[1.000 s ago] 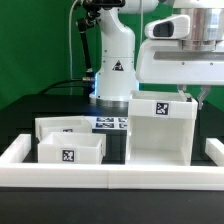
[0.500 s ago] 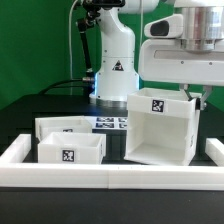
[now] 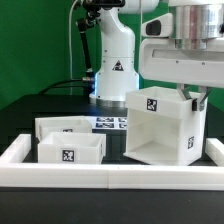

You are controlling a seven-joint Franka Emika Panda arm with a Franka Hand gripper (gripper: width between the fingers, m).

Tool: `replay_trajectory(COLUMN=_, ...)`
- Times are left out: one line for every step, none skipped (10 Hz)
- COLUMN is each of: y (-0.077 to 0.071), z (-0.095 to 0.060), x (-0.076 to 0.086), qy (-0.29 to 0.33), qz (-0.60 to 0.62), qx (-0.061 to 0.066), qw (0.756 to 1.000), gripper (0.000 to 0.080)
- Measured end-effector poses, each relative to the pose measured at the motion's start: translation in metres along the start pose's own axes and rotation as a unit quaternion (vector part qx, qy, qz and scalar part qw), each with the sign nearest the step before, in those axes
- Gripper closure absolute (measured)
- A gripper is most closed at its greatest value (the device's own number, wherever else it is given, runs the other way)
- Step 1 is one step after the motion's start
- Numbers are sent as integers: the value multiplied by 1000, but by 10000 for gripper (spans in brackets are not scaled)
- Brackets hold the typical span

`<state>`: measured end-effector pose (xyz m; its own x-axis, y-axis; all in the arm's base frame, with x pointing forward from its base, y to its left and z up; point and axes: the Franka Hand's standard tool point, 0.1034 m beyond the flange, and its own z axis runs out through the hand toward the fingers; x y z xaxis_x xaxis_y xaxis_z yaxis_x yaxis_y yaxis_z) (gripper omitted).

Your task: Assemble drawer

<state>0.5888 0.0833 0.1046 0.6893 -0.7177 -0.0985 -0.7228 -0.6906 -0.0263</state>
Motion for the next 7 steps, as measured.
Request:
replay_trajectory(y=1, z=-2, x=4, qy=2, qz=20, qx=1, qw=1000, gripper=762)
replay_trajectory(y=0, z=0, x=2, qy=1, qz=47, qx=1, qw=999, gripper=762)
replay_trajectory(y=-1, z=1, x=0, qy=-1, qz=73, qx=2, qw=997, gripper=762)
replay_trajectory(y=-2, z=1, x=-1, qy=-4, qz=106, qx=4, qw=994, gripper=762)
replay_trajectory(y=-3, z=1, x=-2, qy=-5, qz=135, qx=4, qw=991, gripper=762)
replay_trajectory(y=-4, z=1, x=-1, qy=-10, qz=158, qx=6, qw=987, gripper=762)
replay_trajectory(y=-5, z=-1, x=6, qy=-14, qz=184, qx=9, qw=983, gripper=762)
